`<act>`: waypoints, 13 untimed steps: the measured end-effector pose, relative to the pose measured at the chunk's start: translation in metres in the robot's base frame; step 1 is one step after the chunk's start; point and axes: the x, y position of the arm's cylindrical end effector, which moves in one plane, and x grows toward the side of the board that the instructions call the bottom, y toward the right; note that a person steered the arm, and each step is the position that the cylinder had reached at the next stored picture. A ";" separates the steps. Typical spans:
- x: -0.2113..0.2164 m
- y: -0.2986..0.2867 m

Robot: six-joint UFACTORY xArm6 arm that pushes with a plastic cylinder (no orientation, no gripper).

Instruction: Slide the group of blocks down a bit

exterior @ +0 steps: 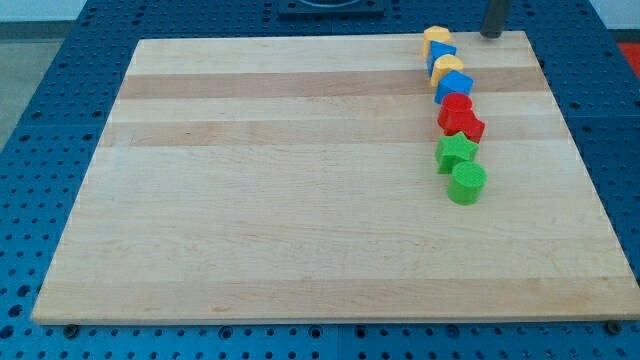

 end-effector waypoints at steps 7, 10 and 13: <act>0.047 0.074; 0.255 0.095; 0.354 -0.171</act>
